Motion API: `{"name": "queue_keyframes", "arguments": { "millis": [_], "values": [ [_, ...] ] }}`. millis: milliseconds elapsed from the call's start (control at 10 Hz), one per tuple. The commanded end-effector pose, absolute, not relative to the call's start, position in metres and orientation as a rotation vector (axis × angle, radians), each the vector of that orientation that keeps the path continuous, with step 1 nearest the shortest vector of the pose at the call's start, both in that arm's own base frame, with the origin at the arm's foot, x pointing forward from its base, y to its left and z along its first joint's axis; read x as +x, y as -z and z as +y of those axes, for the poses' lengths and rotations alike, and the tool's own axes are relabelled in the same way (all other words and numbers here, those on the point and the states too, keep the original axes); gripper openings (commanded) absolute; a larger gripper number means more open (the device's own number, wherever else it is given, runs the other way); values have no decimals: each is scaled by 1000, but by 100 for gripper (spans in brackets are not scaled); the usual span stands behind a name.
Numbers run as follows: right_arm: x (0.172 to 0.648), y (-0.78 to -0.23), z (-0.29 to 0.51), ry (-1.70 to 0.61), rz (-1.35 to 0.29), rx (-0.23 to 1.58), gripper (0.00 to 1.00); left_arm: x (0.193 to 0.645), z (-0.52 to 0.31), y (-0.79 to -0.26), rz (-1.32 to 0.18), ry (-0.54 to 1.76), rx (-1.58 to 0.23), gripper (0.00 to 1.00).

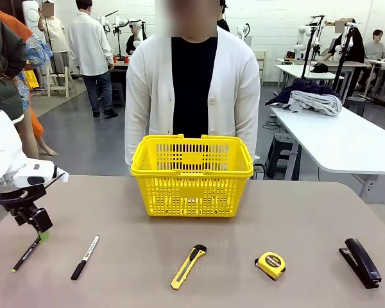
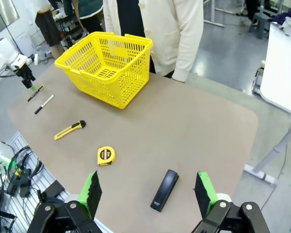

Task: Place the items the person wants into the basket.
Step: Pick up the item the person points to and place it in the Market Basket.

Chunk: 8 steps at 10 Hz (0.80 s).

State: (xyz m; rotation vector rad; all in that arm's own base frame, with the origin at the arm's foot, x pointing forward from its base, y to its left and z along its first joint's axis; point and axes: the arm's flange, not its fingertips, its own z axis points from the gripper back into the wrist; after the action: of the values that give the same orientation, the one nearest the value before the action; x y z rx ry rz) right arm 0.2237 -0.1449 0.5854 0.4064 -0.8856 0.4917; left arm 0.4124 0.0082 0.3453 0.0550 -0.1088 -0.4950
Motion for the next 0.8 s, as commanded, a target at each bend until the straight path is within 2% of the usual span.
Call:
{"name": "queue_keyframes", "arguments": {
  "millis": [0, 300, 600, 700],
  "values": [
    [225, -586, -145, -492, -891, 411, 100, 358, 12, -312, -100, 399, 50, 100],
    [225, -586, -145, -492, -891, 411, 100, 357, 17, -297, -72, 273, 8, 100],
    [225, -586, -145, -492, -891, 411, 100, 357, 18, -292, -63, 250, 1, 100],
    [225, -586, -145, -492, -891, 411, 100, 356, 19, -293, -80, 253, 13, 51]
  ]
}}
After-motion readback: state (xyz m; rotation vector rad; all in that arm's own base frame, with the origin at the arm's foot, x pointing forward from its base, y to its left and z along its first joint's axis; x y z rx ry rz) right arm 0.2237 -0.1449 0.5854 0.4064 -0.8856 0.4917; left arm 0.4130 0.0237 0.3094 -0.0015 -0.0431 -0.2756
